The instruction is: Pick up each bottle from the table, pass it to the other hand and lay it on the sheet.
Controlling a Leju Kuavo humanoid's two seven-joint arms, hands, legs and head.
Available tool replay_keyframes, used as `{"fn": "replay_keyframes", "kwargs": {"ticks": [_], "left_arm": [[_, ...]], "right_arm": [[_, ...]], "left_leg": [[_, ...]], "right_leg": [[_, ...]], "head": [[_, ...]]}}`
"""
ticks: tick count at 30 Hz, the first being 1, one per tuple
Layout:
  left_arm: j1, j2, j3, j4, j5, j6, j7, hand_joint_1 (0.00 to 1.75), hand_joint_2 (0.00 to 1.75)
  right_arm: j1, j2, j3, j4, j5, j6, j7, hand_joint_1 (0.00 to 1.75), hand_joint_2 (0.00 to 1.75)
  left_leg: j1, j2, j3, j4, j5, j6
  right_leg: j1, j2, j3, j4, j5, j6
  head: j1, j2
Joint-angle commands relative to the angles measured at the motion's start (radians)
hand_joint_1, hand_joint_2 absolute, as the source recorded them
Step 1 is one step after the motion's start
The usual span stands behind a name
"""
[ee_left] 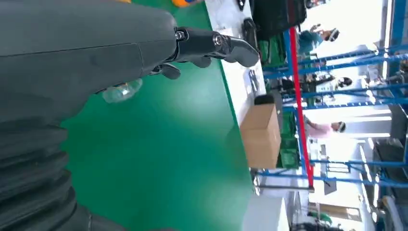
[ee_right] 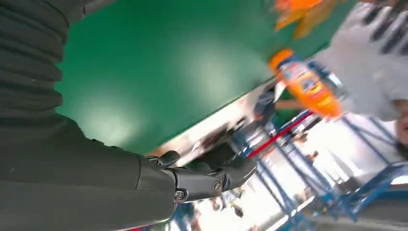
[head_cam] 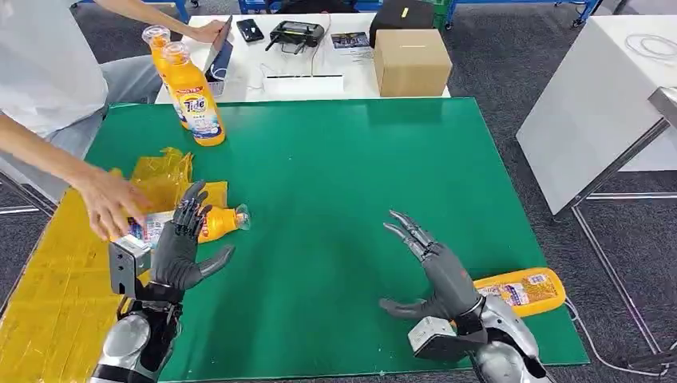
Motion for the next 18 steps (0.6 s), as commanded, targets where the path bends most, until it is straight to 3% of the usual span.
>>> {"fn": "replay_keyframes", "kwargs": {"ticks": [1,7,12,18], "left_arm": [[-0.047,-0.003,-0.021,0.079,0.009,-0.002,0.001,0.00,1.75],[-0.045,0.000,-0.018,0.075,0.025,-0.004,0.000,0.00,1.75],[-0.043,0.008,-0.008,0.077,0.036,-0.005,0.008,0.00,1.75],[-0.065,0.001,-0.016,0.090,0.037,-0.017,0.013,0.00,1.75]], "right_arm": [[-0.049,-0.030,-0.003,0.087,-0.020,0.025,-0.008,0.00,1.75],[-0.064,-0.075,-0.002,0.090,0.035,0.011,0.019,0.00,1.75],[0.001,-0.128,-0.062,0.032,0.032,-0.005,0.026,0.00,1.75],[0.067,-0.227,-0.157,0.012,-0.007,0.084,-0.006,0.00,1.75]], "left_leg": [[0.001,-0.001,0.003,-0.001,-0.001,0.000],[0.000,0.000,0.002,-0.001,-0.001,0.000],[0.000,-0.001,0.001,-0.001,0.000,0.000],[0.000,-0.006,0.002,0.000,-0.001,0.000]], "right_leg": [[0.000,0.000,0.004,-0.002,-0.001,-0.001],[0.000,0.000,0.003,-0.001,0.000,-0.001],[0.000,-0.001,0.002,-0.001,0.000,-0.001],[-0.001,-0.005,0.004,-0.001,-0.002,0.000]], "head": [[0.000,0.000],[0.000,0.000],[0.000,0.000],[0.000,0.000]]}}
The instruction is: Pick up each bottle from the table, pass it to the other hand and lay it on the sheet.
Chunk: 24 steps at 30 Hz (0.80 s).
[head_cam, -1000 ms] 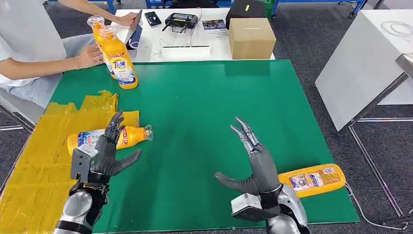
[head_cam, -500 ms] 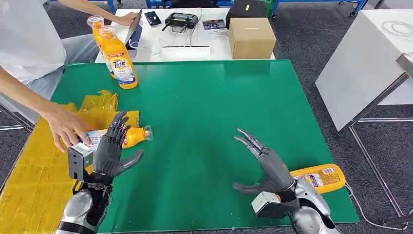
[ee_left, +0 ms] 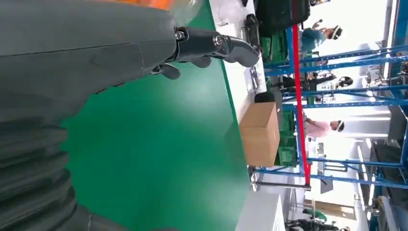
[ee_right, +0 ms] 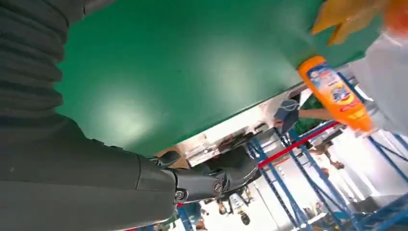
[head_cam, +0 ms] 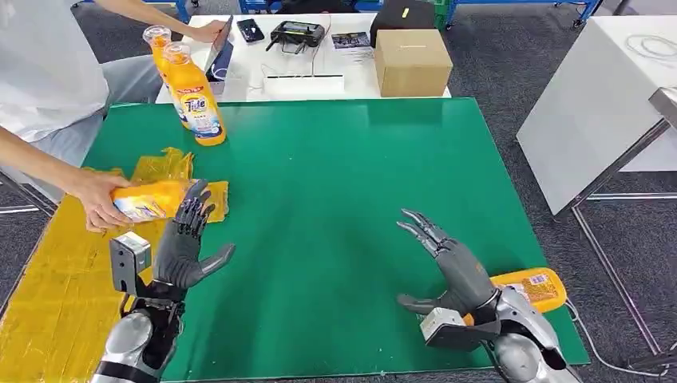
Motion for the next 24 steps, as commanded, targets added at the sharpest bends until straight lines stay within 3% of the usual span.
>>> {"fn": "replay_keyframes", "kwargs": {"ticks": [1,7,17,24], "left_arm": [[-0.055,0.003,-0.012,0.072,0.007,-0.010,0.012,0.00,1.75],[-0.063,-0.001,-0.015,0.086,0.007,-0.009,0.012,0.00,1.75],[-0.059,-0.001,0.001,0.082,0.002,0.000,0.017,0.00,1.75],[-0.064,-0.002,0.002,0.088,0.002,0.000,0.017,0.00,1.75]], "right_arm": [[0.067,-0.124,-0.121,-0.011,-0.028,0.074,-0.026,0.00,1.75],[0.103,-0.142,-0.131,-0.039,0.011,0.075,-0.035,0.00,1.75],[0.303,-0.200,-0.206,-0.173,0.089,0.006,-0.017,0.00,1.75],[0.323,-0.222,-0.221,-0.171,0.094,0.003,-0.004,0.00,1.75]], "left_leg": [[0.000,-0.004,0.003,0.000,-0.002,0.000],[0.000,-0.003,0.002,-0.001,-0.001,0.000],[0.000,-0.003,0.002,-0.001,-0.001,0.000],[0.000,0.000,0.004,-0.001,-0.002,0.000]], "right_leg": [[0.000,-0.003,0.005,-0.001,-0.002,-0.001],[0.000,-0.003,0.003,-0.001,-0.001,-0.001],[0.000,-0.003,0.003,-0.001,-0.002,-0.001],[0.000,0.001,0.004,-0.001,-0.001,-0.001]], "head": [[0.000,0.000],[0.000,0.000],[0.000,0.000],[0.000,0.000]]}}
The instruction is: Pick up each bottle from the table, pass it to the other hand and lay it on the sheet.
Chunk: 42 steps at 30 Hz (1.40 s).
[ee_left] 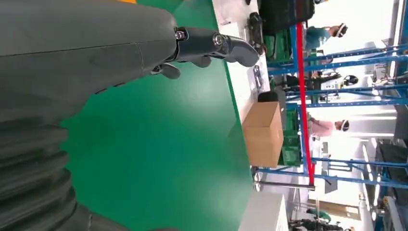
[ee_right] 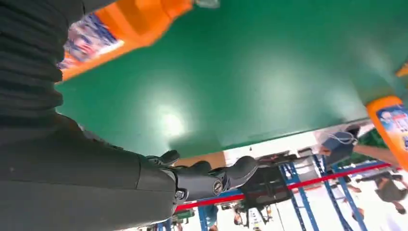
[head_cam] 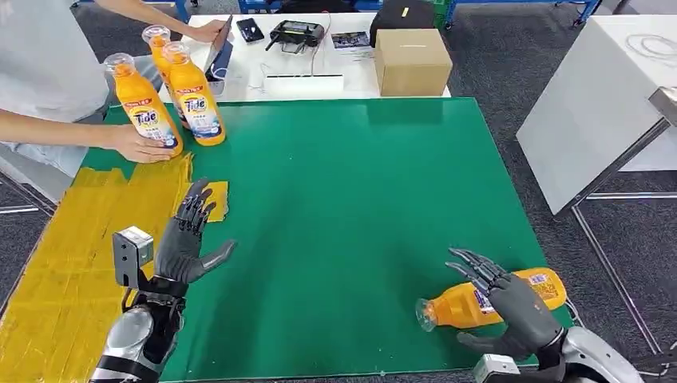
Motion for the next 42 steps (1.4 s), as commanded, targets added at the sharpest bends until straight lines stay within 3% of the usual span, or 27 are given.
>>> {"fn": "replay_keyframes", "kwargs": {"ticks": [1,11,22,31,42], "left_arm": [[-0.042,-0.001,0.001,0.062,0.001,0.001,0.005,0.00,1.75],[-0.046,-0.003,0.002,0.059,-0.004,0.002,0.011,0.00,1.75],[-0.040,0.005,-0.010,0.033,-0.011,-0.003,0.018,0.00,1.75],[-0.069,0.009,-0.018,0.049,-0.013,-0.003,0.032,0.00,1.75],[-0.060,0.006,-0.010,0.043,-0.011,-0.003,0.032,0.00,1.75]], "right_arm": [[0.065,-0.034,-0.044,-0.029,0.013,-0.008,0.023,0.00,1.75],[0.067,-0.057,-0.077,0.034,0.087,-0.039,0.100,0.00,1.75],[0.045,-0.082,-0.112,0.141,0.115,-0.018,0.157,0.00,1.75],[0.035,-0.078,-0.128,0.152,0.112,-0.017,0.160,0.00,1.75],[0.035,-0.136,-0.108,0.165,0.095,0.032,0.171,0.00,1.75]], "left_leg": [[0.001,0.000,0.005,-0.001,-0.001,-0.001],[0.000,-0.005,0.004,0.000,-0.001,0.000],[0.001,-0.001,0.004,-0.001,-0.001,0.000],[0.000,-0.001,0.003,-0.001,0.000,0.000],[0.000,-0.001,0.004,-0.001,0.000,0.000]], "right_leg": [[0.001,0.000,0.005,-0.001,-0.001,-0.001],[0.000,-0.004,0.004,-0.001,-0.002,-0.001],[0.001,0.000,0.005,-0.003,0.000,-0.001],[0.000,-0.001,0.003,-0.002,0.000,-0.001],[0.000,0.000,0.004,-0.002,0.000,-0.001]], "head": [[0.000,0.000],[0.001,0.000],[0.000,0.000],[0.000,0.000],[0.000,0.000]]}}
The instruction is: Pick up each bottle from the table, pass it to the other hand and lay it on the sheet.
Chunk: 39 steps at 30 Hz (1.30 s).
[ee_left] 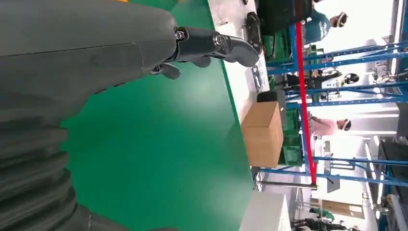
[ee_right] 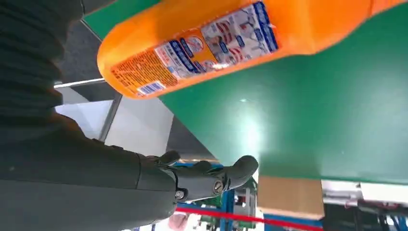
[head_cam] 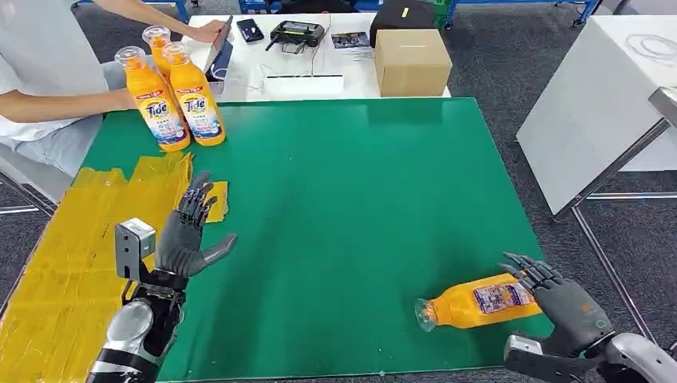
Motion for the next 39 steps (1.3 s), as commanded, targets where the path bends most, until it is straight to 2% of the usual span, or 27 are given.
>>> {"fn": "replay_keyframes", "kwargs": {"ticks": [1,4,5,7,12,20,30,35,39], "left_arm": [[-0.036,0.011,-0.011,0.044,-0.002,0.001,0.007,0.00,1.75],[-0.048,0.016,-0.009,0.049,-0.002,0.000,0.007,0.00,1.75],[-0.048,0.016,-0.009,0.047,-0.003,0.000,0.007,0.00,1.75],[-0.053,0.014,-0.009,0.050,-0.002,0.000,0.007,0.00,1.75],[-0.076,0.016,-0.014,0.084,-0.005,0.002,0.007,0.00,1.75],[-0.075,0.021,-0.014,0.084,0.005,0.003,0.015,0.00,1.75],[-0.072,0.016,-0.015,0.090,0.012,0.001,0.023,0.00,1.75],[-0.079,0.011,-0.018,0.107,0.015,0.002,0.024,0.00,1.75],[-0.082,0.010,-0.014,0.119,0.019,0.004,0.024,0.00,1.75]], "right_arm": [[-0.029,-0.016,0.025,0.068,-0.014,0.026,0.010,0.00,1.75],[-0.016,-0.044,0.013,0.074,-0.031,0.040,0.024,0.00,1.75],[-0.013,-0.055,0.010,0.079,-0.037,0.047,0.027,0.00,1.75],[-0.025,-0.064,0.016,0.098,-0.046,0.061,0.030,0.00,1.75],[-0.082,-0.077,0.051,0.157,-0.046,0.085,0.038,0.00,1.75],[-0.102,-0.097,0.091,0.208,-0.037,0.099,0.076,0.00,1.75],[-0.182,-0.054,0.158,0.296,0.007,0.095,0.097,0.00,1.75],[-0.270,-0.031,0.235,0.365,0.041,0.101,0.091,0.00,1.75],[-0.327,-0.013,0.285,0.414,0.067,0.099,0.082,0.00,1.75]], "left_leg": [[0.001,0.000,0.004,-0.001,-0.001,0.000],[0.001,-0.001,0.002,-0.001,-0.001,0.000],[0.002,-0.001,0.006,-0.001,-0.002,-0.001],[0.000,-0.001,0.002,-0.001,0.000,0.000],[0.001,0.000,0.004,-0.001,-0.001,0.000],[0.001,-0.001,0.006,-0.002,-0.001,-0.001],[0.001,0.000,0.003,-0.001,0.000,0.000],[0.002,0.002,0.008,-0.003,-0.001,-0.001],[0.001,0.001,0.004,-0.002,0.000,-0.001]], "right_leg": [[0.001,0.000,0.005,-0.003,0.000,-0.001],[0.001,0.000,0.003,-0.001,0.000,-0.001],[0.002,0.000,0.007,-0.003,-0.001,-0.002],[0.000,-0.001,0.003,-0.001,0.000,-0.001],[0.001,0.000,0.004,-0.003,0.000,-0.001],[0.001,0.000,0.007,-0.004,0.000,-0.001],[0.001,0.000,0.003,-0.003,0.000,-0.001],[0.002,0.003,0.008,-0.006,0.001,-0.002],[0.001,0.001,0.004,-0.003,0.001,-0.001]], "head": [[0.000,0.000],[0.000,0.000],[0.000,0.000],[0.000,0.000],[0.000,0.000],[0.000,0.000],[0.000,0.000],[0.000,0.000],[0.000,0.000]]}}
